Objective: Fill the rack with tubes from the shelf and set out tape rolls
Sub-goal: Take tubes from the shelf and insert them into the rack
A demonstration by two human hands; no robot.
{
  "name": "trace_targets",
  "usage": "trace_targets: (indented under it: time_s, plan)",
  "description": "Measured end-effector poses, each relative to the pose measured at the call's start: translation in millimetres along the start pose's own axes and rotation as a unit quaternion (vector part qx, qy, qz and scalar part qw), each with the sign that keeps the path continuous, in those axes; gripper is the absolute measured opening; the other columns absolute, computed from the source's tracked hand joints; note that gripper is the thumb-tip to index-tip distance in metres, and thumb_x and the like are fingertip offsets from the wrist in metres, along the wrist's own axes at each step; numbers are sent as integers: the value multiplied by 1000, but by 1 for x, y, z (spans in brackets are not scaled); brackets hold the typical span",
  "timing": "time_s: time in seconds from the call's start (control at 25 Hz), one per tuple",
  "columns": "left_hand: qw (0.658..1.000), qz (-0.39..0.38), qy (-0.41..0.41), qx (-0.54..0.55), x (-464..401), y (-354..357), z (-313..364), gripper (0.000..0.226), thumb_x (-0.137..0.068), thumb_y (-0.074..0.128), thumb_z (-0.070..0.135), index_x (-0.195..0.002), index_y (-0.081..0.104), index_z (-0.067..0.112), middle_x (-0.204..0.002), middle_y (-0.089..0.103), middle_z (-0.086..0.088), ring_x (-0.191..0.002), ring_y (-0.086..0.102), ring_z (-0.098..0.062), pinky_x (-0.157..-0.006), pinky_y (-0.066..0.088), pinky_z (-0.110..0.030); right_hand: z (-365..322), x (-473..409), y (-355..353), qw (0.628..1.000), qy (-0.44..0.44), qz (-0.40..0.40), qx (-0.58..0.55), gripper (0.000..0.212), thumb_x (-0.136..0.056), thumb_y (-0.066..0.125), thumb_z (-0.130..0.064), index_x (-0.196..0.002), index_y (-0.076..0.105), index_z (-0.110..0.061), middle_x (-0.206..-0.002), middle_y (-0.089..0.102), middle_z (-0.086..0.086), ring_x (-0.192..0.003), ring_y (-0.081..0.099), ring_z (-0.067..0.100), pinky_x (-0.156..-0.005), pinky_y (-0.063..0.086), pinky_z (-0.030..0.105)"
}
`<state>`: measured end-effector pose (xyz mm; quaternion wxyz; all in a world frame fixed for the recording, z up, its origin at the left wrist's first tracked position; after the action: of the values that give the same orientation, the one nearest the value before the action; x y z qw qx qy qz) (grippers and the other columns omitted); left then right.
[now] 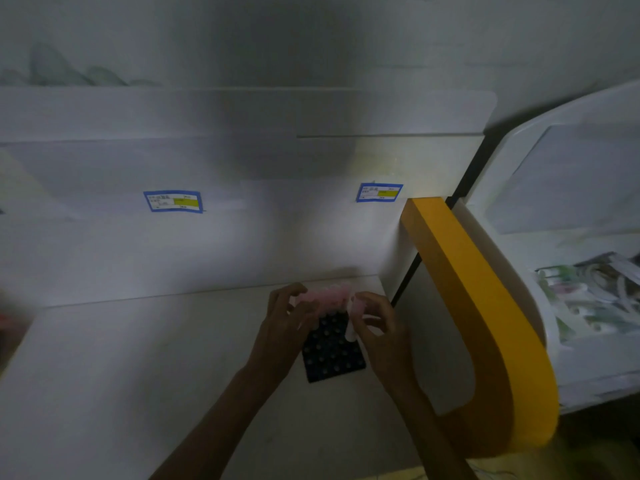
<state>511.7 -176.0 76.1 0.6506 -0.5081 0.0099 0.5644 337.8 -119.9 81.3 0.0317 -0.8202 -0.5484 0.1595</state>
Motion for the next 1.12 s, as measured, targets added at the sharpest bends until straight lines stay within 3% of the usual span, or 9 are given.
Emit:
trace_targets:
  time_s: [0.32,0.44,0.64,0.72,0.84,0.96,1.12]
  plan:
    - [999,-7,-12,-44,6,-1,-3,29,-86,66,23,-114,56,22,-131,52,-14,-120,46,-31,-96,43,-39,8,-4,11,1000,9,-13,10,21,-91,65,-19,-113,64,-20,-108,65,-14,-92,63,1,-79,54,21]
    - [998,-29,-30,-47,4,-9,2,35,-85,65,30,-118,54,29,-135,50,-8,-122,44,-25,-97,39,-34,9,-5,20,999,-11,-36,20,23,-93,63,-23,-116,62,-20,-111,64,-14,-97,62,1,-82,53,19]
    - [992,-54,-77,-83,16,-28,-6,57,-80,56,42,-134,49,24,-134,51,-2,-122,44,-20,-95,43,-35,15,-4,35,994,-70,-49,72,23,-94,61,-18,-116,57,-23,-113,58,-15,-103,57,0,-91,49,22]
    - [987,-75,-83,-113,27,-32,-9,66,-75,65,42,-135,46,22,-133,51,-3,-121,43,-20,-93,44,-37,13,-5,39,991,-92,-45,91,25,-92,59,-20,-114,53,-29,-112,55,-8,-102,57,9,-90,48,20]
    - [979,-110,-95,-144,42,-31,-13,78,-66,82,36,-134,47,20,-131,53,-5,-120,41,-21,-90,48,-41,14,-6,43,988,-105,-56,94,32,-90,61,-10,-110,52,-35,-108,52,-17,-100,55,6,-88,46,16]
    - [973,-127,-94,-166,48,-30,-12,78,-64,81,40,-132,48,20,-129,54,-5,-118,42,-21,-89,49,-40,19,-8,49,990,-40,-111,84,20,-94,60,-18,-108,58,-31,-107,52,-23,-100,53,0,-88,45,18]
    - [973,-124,-94,-169,49,-31,-9,77,-65,79,41,-132,48,20,-128,54,-4,-119,42,-21,-90,47,-39,13,-7,48,984,-109,-103,94,20,-91,62,-4,-110,59,-12,-105,54,-10,-100,49,-13,-88,46,15]
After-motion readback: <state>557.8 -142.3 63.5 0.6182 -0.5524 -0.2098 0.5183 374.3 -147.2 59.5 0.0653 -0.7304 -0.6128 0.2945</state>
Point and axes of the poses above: each hand's wrist, its own x-axis away from the middle knuckle, its own y-axis out of the palm, z = x × y, the point moved 6 cm from there along -x, towards the middle knuckle
